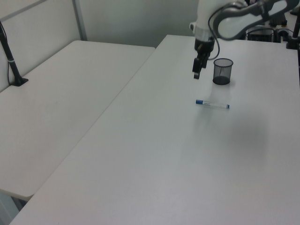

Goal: Remove the marker
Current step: 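Release the marker and raise the gripper away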

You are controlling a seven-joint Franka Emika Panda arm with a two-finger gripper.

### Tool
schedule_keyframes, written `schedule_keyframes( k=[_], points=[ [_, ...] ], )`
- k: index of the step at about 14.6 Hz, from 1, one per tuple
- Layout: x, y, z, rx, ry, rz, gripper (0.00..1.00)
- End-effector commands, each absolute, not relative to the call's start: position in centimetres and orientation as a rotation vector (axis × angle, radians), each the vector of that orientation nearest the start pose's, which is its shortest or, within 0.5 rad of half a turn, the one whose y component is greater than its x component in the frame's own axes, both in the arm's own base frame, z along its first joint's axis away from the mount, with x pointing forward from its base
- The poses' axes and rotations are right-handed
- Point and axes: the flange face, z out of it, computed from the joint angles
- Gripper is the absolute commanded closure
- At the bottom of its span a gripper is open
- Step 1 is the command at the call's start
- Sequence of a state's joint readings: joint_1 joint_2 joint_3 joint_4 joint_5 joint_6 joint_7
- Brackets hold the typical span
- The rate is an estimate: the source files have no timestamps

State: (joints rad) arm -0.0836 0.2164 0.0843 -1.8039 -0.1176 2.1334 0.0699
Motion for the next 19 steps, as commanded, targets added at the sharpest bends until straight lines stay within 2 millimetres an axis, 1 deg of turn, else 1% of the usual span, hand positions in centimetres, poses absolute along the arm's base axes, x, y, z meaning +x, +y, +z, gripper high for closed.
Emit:
schedule_keyframes(
  k=[1, 2, 4, 8, 9, 10, 12, 13, 16, 18, 19],
  points=[
    [60.5, -1.1, 50.8, -3.240, 0.099, -0.121, 0.00],
    [59.7, -1.1, 52.3, -3.240, 0.107, -0.108, 0.00],
    [58.2, -1.1, 54.5, -3.242, 0.124, -0.094, 0.00],
    [55.5, -0.6, 57.4, -3.243, 0.130, -0.031, 0.00],
    [55.3, -0.4, 57.5, -3.211, 0.140, -0.016, 0.00],
    [54.9, -0.2, 58.2, -3.171, 0.157, -0.027, 0.00],
    [53.9, -2.2, 59.9, -3.135, 0.209, -0.072, 0.00],
    [53.8, -2.3, 60.3, -3.134, 0.202, -0.082, 0.00],
    [53.9, -2.6, 60.3, -3.154, 0.092, -0.087, 0.00],
    [54.1, -3.0, 60.2, -3.172, 0.067, -0.096, 0.00],
    [54.1, -3.6, 60.3, -3.186, 0.079, -0.100, 0.00]
  ],
)
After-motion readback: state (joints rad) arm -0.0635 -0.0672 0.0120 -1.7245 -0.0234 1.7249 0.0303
